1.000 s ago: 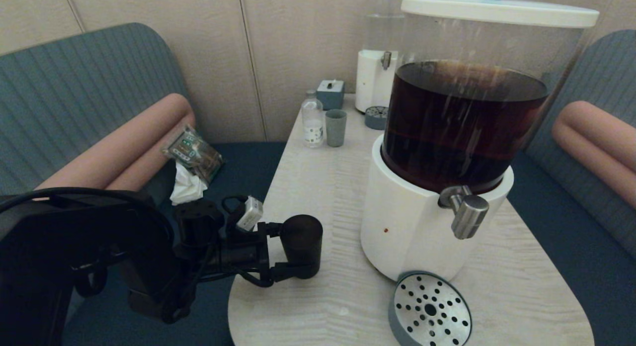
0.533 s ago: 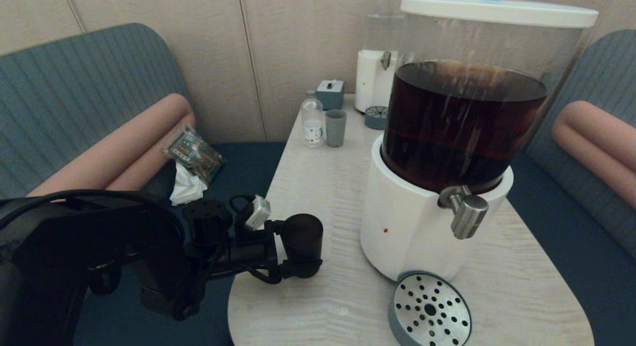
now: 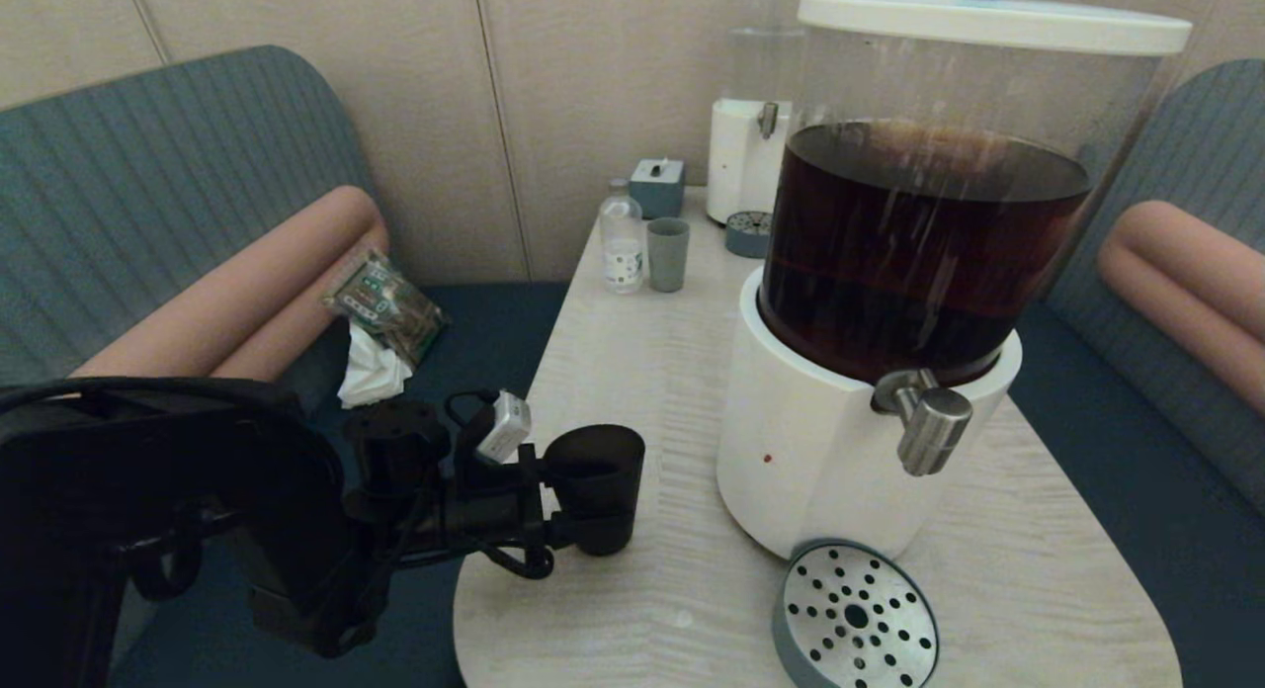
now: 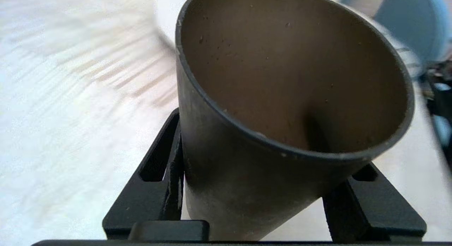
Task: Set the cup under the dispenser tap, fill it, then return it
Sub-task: Pick up the cup, then place it under the water dispenser
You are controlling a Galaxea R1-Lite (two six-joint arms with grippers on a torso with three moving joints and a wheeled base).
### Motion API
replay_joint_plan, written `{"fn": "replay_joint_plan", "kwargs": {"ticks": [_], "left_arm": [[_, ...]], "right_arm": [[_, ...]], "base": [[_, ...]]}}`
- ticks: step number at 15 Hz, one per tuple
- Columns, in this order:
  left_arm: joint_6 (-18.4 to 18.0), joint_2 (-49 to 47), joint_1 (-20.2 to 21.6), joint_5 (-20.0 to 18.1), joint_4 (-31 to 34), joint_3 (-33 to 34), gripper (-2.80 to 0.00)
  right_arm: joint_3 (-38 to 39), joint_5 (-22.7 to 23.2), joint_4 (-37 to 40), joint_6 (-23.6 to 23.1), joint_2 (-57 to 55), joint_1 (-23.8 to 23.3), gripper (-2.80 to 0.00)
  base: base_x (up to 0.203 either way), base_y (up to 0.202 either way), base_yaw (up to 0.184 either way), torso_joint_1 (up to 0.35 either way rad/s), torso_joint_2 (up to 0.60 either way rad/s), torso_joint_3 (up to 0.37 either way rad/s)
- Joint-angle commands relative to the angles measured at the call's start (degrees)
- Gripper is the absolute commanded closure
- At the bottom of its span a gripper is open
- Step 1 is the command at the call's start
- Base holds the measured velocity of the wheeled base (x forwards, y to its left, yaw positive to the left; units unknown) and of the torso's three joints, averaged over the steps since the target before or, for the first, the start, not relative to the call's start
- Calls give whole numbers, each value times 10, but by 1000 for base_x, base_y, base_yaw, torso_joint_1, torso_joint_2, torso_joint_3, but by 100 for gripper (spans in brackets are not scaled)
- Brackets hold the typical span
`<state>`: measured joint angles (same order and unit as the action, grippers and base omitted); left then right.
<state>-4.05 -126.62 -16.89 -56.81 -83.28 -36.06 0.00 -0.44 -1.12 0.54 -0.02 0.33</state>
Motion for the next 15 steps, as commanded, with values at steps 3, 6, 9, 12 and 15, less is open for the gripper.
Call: {"fn": "replay_joint_plan", "kwargs": {"ticks": [3, 6, 9, 12, 15], "left_arm": [[4, 135, -31, -4, -5, 64, 0], [22, 190, -110, 1, -6, 79, 0], [36, 184, -180, 36, -7, 53, 0], [45, 146, -197, 55, -7, 9, 0], [47, 99, -211, 65, -7, -18, 0]], "right_arm": [[4, 0, 0, 0, 4, 0, 0], [4, 0, 0, 0, 3, 0, 0], [4, 0, 0, 0, 4, 0, 0], [4, 0, 0, 0, 3, 0, 0], [4, 0, 0, 0, 4, 0, 0]], "base": [[0, 0, 0, 0, 0, 0], [0, 0, 0, 0, 0, 0], [0, 0, 0, 0, 0, 0], [0, 0, 0, 0, 0, 0], [0, 0, 0, 0, 0, 0]]}}
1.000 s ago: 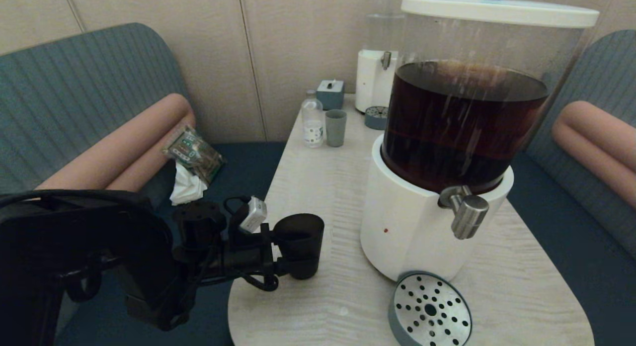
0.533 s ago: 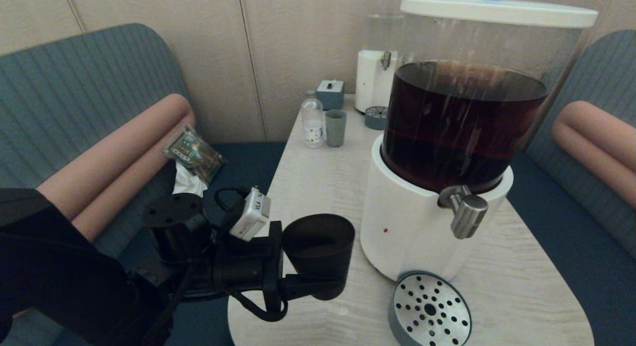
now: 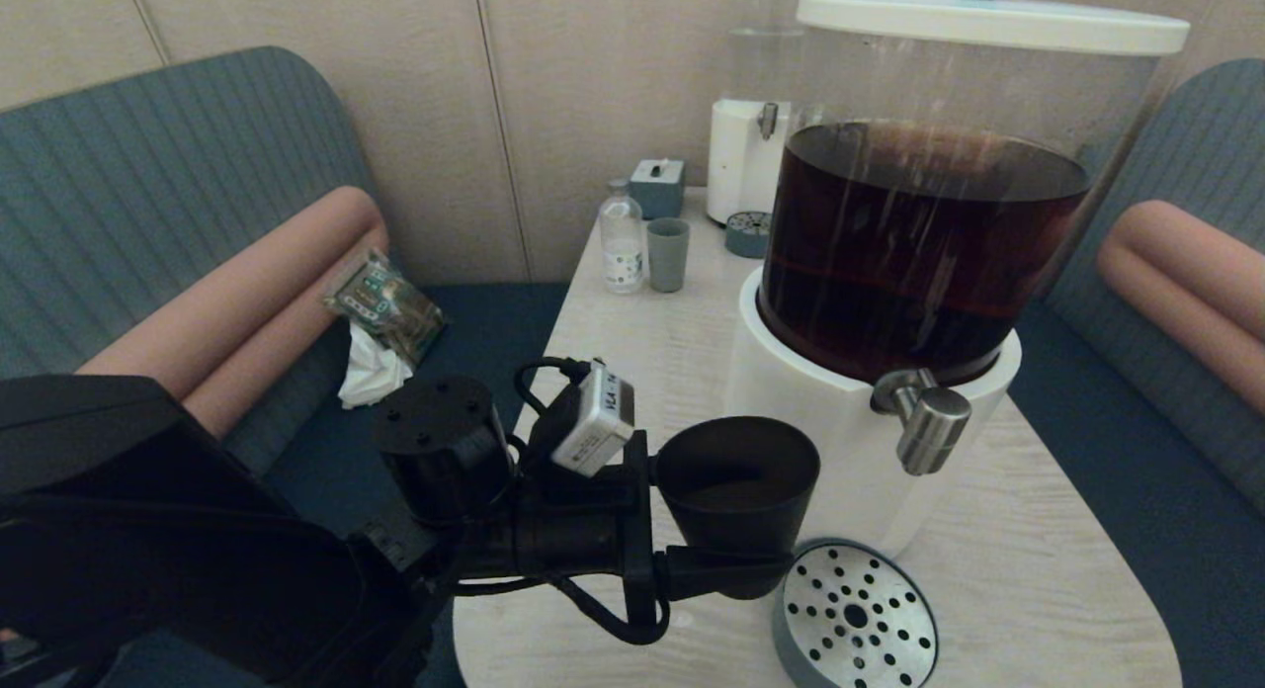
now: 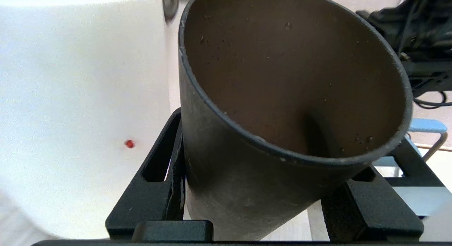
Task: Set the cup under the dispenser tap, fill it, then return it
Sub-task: Place it under the water dispenser
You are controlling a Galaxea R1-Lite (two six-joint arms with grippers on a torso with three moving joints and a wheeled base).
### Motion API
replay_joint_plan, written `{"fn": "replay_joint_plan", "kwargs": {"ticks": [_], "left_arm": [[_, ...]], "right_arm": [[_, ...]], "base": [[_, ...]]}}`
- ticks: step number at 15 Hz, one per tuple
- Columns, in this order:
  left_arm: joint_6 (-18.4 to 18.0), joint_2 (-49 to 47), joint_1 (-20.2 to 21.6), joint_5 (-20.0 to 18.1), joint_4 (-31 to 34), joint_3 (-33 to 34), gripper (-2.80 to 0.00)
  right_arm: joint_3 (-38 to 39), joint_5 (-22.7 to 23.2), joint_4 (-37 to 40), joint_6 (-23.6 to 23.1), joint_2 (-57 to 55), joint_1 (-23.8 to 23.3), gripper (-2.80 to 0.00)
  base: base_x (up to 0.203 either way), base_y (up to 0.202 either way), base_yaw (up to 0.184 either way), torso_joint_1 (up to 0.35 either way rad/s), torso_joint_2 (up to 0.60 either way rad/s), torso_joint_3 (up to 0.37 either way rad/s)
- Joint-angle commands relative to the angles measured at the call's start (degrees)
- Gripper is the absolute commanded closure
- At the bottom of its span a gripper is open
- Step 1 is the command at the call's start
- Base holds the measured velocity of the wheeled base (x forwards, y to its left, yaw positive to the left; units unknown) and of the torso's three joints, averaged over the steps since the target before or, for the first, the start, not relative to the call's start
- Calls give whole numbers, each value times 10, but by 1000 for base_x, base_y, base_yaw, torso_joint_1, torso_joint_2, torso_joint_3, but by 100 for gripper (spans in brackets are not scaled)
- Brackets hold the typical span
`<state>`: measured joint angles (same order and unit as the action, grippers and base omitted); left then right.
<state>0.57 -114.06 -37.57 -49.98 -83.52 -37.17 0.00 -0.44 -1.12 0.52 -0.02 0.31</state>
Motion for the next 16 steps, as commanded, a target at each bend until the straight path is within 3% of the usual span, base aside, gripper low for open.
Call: {"fn": "replay_joint_plan", "kwargs": {"ticks": [1, 16], "left_arm": [[0, -39, -8, 2, -5, -19, 0], [30, -148, -67, 48, -21, -126, 0]], "right_arm": [[4, 0, 0, 0, 4, 0, 0], [4, 0, 0, 0, 4, 0, 0]], "base": [[0, 0, 0, 0, 0, 0], [0, 0, 0, 0, 0, 0]]}}
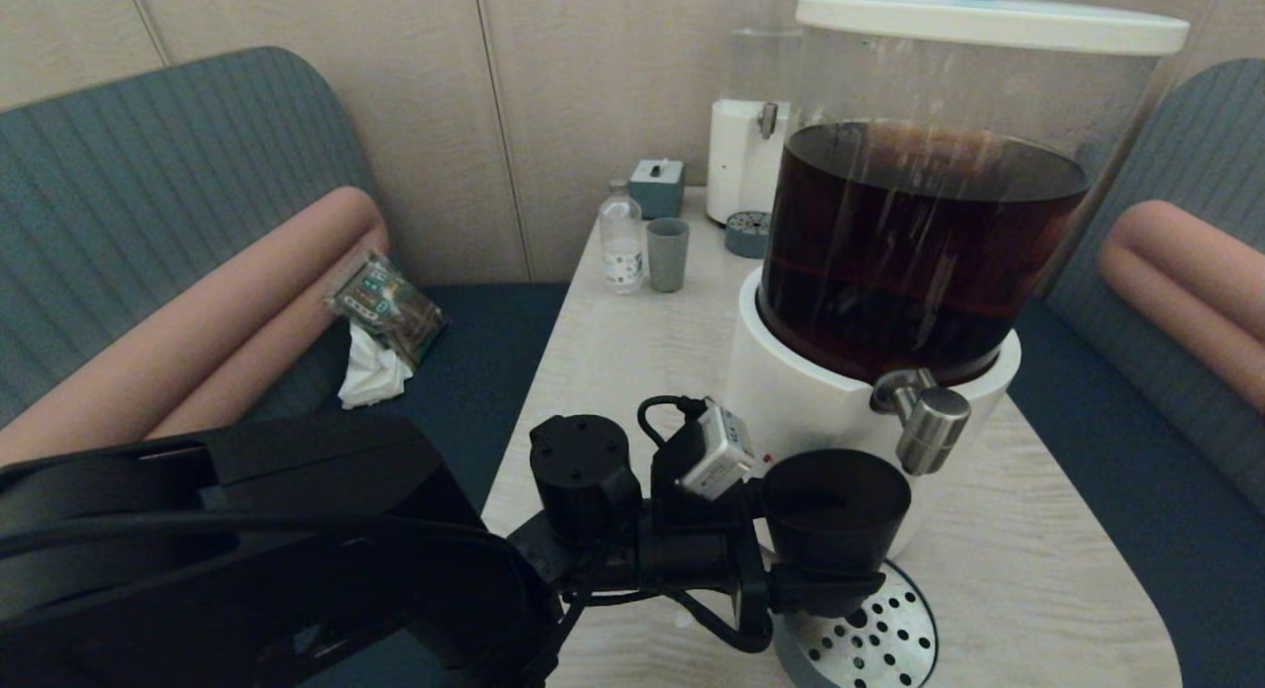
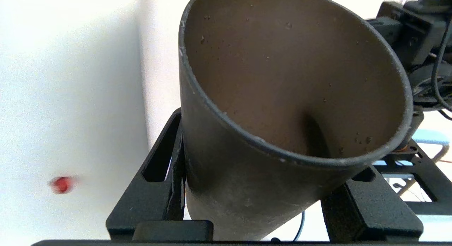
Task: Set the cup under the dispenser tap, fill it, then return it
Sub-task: Place it under the water dispenser
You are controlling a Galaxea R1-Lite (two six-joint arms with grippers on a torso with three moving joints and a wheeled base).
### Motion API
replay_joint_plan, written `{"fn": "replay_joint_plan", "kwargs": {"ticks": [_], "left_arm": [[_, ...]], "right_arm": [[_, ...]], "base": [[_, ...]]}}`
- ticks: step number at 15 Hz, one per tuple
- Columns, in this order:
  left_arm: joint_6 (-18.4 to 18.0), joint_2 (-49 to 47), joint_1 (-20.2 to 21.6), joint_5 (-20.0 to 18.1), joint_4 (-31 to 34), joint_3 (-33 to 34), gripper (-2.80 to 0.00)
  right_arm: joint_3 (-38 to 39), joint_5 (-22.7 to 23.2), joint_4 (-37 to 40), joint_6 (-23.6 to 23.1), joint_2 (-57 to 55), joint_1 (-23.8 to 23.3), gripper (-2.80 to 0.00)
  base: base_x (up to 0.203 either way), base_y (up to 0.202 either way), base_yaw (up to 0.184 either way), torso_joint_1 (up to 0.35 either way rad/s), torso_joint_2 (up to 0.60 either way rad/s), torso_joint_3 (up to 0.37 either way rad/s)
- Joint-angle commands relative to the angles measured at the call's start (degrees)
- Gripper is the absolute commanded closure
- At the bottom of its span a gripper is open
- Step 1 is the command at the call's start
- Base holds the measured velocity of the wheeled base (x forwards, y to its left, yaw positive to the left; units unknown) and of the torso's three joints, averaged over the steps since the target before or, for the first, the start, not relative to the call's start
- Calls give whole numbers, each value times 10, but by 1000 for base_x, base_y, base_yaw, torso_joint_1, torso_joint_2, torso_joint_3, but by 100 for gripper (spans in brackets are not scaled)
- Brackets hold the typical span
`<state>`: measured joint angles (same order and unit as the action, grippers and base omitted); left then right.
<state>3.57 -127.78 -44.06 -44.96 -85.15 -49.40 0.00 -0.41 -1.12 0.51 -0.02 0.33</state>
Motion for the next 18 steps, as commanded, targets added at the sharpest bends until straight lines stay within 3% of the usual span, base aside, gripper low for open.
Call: {"fn": "replay_joint_plan", "kwargs": {"ticks": [1, 18], "left_arm": [[1, -13, -3, -1, -5, -7, 0], [1, -85, -6, 0, -5, -62, 0]], "right_arm": [[4, 0, 0, 0, 3, 0, 0], [4, 0, 0, 0, 4, 0, 0]], "base": [[0, 0, 0, 0, 0, 0], [0, 0, 0, 0, 0, 0]]}}
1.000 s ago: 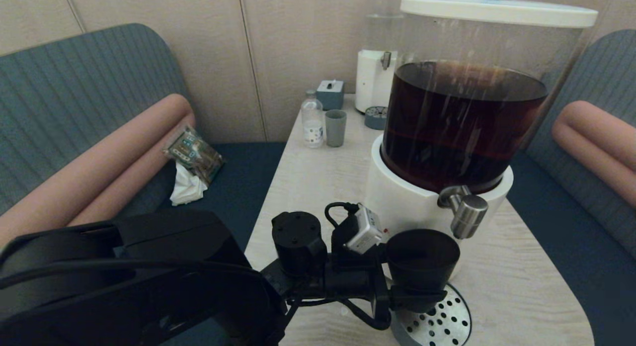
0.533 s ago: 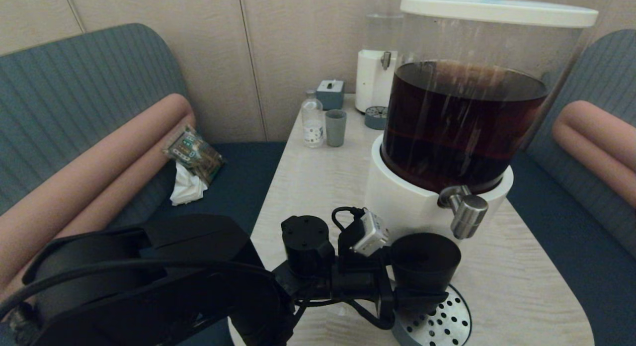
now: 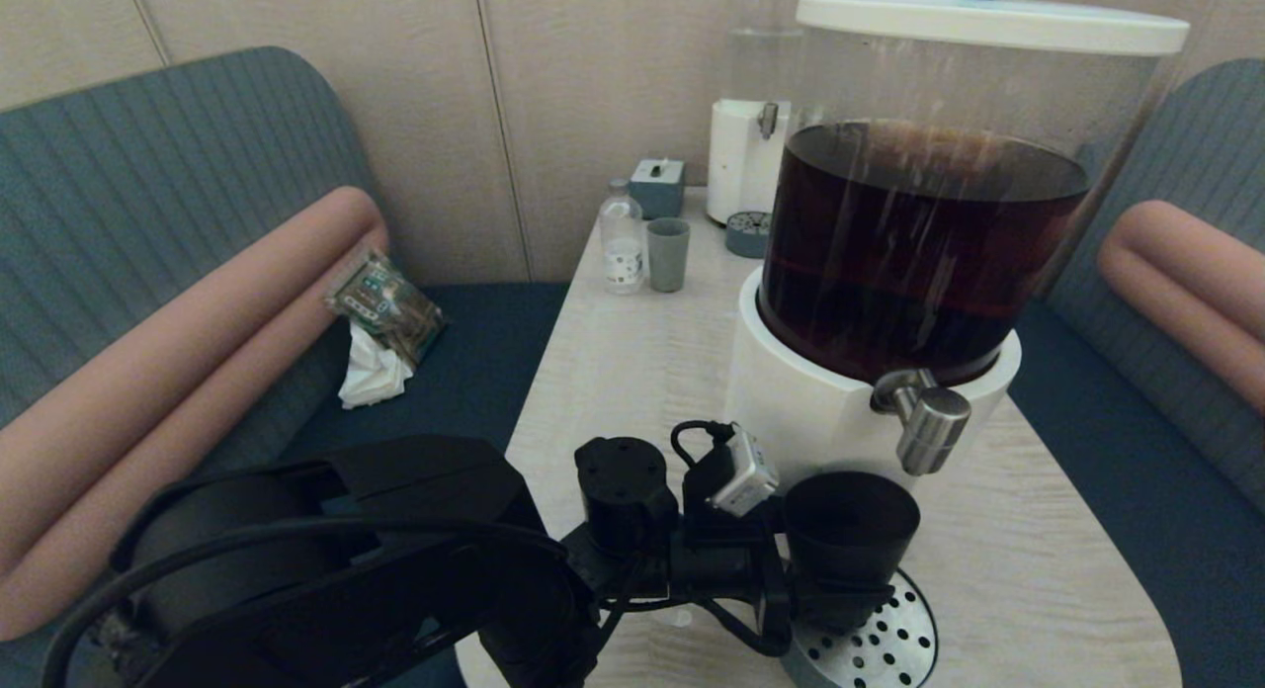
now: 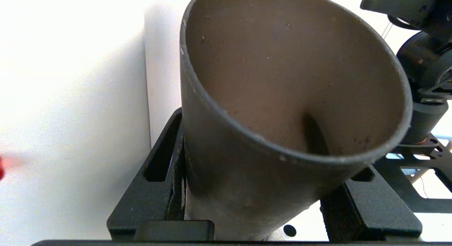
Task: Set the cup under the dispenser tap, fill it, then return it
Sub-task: Place it under the water dispenser
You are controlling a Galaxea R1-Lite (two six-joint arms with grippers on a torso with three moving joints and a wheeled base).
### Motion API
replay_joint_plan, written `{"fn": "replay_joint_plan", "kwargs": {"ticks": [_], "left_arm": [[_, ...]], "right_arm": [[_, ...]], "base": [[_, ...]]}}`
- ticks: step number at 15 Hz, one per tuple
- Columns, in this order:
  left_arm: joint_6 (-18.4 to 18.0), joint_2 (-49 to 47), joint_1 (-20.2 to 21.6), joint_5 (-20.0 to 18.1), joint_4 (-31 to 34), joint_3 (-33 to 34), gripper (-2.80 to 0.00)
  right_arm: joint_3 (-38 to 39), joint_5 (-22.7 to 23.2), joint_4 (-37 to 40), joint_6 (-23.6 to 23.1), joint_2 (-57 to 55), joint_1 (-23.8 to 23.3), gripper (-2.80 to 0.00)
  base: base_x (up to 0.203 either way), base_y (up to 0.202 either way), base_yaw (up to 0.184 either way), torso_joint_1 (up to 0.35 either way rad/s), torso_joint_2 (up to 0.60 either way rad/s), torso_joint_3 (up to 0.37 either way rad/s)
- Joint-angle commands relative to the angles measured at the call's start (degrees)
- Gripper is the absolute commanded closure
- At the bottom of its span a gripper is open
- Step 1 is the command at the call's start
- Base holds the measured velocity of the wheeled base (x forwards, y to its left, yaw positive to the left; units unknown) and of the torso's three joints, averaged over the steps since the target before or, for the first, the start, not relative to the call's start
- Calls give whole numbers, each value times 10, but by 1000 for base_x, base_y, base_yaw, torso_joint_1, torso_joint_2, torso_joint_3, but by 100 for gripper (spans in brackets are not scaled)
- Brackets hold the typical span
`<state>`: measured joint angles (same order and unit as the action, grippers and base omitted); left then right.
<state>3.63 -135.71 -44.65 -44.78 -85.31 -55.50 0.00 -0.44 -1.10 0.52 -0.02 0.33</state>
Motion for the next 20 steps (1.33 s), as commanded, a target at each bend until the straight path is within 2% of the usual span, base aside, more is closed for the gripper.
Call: {"fn": "replay_joint_plan", "kwargs": {"ticks": [1, 14, 15, 20], "left_arm": [[1, -8, 0, -2, -3, -1, 0], [0, -10, -18, 6, -4, 1, 0], [1, -9, -19, 6, -4, 1, -280], [7, -1, -22, 7, -9, 6, -280]], "right_arm": [[4, 0, 0, 0, 3, 0, 0], [4, 0, 0, 0, 4, 0, 0], [4, 0, 0, 0, 3, 0, 0], [4, 0, 0, 0, 3, 0, 0]], "base": [[0, 0, 0, 0, 0, 0], [0, 0, 0, 0, 0, 0], [0, 0, 0, 0, 0, 0], [0, 0, 0, 0, 0, 0]]}}
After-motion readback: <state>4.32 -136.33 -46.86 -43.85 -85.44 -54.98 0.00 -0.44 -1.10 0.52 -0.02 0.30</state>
